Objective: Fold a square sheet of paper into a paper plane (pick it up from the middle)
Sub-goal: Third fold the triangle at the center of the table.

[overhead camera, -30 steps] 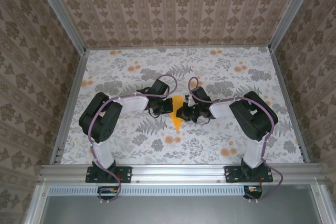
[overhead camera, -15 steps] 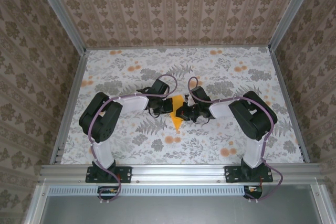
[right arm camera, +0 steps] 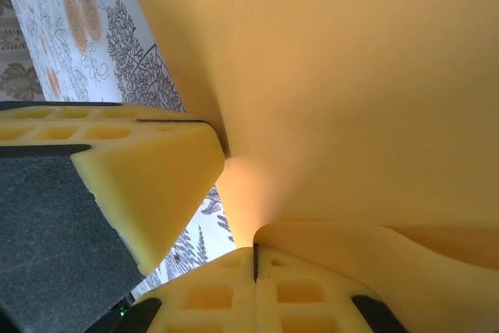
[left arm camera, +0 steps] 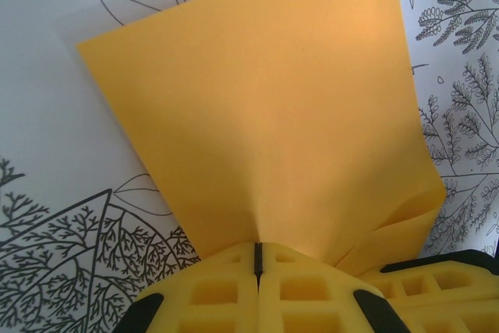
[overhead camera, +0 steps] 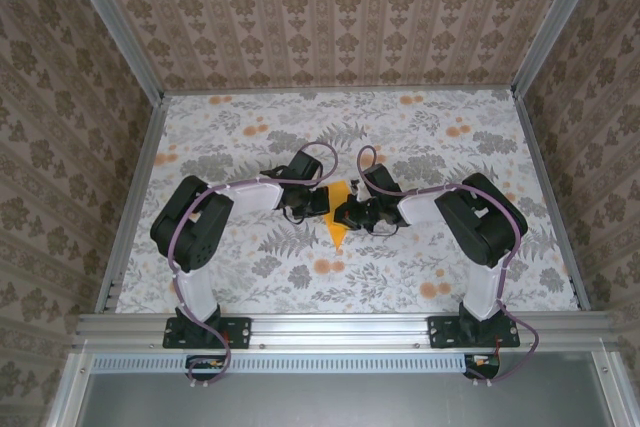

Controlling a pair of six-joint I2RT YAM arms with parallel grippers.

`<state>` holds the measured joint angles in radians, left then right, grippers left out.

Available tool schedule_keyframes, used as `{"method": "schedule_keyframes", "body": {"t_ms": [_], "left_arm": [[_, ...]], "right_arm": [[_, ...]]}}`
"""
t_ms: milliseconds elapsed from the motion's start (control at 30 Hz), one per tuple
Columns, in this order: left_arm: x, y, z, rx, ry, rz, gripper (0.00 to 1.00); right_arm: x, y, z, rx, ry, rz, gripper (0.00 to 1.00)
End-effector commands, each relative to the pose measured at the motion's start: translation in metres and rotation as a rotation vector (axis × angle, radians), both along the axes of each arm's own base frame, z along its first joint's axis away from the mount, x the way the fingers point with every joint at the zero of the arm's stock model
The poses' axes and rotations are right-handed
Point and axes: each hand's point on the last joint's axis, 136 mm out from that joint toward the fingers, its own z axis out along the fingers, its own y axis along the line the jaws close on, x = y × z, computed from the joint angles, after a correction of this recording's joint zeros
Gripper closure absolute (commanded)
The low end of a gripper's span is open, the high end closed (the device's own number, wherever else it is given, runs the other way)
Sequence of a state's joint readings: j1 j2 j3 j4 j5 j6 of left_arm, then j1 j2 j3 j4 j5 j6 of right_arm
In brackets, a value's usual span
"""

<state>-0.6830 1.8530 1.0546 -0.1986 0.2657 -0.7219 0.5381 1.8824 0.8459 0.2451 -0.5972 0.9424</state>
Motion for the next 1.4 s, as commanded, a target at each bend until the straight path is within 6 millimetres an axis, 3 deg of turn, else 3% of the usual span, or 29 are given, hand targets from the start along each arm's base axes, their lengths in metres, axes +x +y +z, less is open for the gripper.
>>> {"method": "schedule_keyframes", "body": {"t_ms": [0,500,767,1033,1100,1267,1367], "left_arm": [[-0.007,0.005,-0.014,0.039,0.053,-0.002,1.0],[-0.007,0.006,-0.011,0.038,0.05,0.0,1.0],[0.0,0.011,0.012,0.026,0.011,0.043,0.95],[-0.001,0.02,0.026,0.01,-0.016,0.083,0.91],[-0.003,0.022,0.028,0.003,-0.019,0.093,0.91],[-0.008,0.03,0.035,-0.018,-0.033,0.128,0.89],[-0.012,0.035,0.035,-0.032,-0.029,0.154,0.89]], "right_arm": [[0.002,0.008,-0.001,0.017,-0.013,0.032,0.95],[-0.002,-0.002,-0.017,-0.053,0.013,0.022,0.95],[-0.006,-0.012,-0.029,-0.115,0.039,-0.004,0.94],[-0.004,-0.013,-0.027,-0.125,0.04,-0.023,0.94],[-0.004,-0.016,-0.028,-0.138,0.047,-0.031,0.91],[-0.006,-0.018,-0.032,-0.156,0.065,-0.039,0.73],[-0.007,-0.019,-0.033,-0.157,0.069,-0.041,0.69]]}}
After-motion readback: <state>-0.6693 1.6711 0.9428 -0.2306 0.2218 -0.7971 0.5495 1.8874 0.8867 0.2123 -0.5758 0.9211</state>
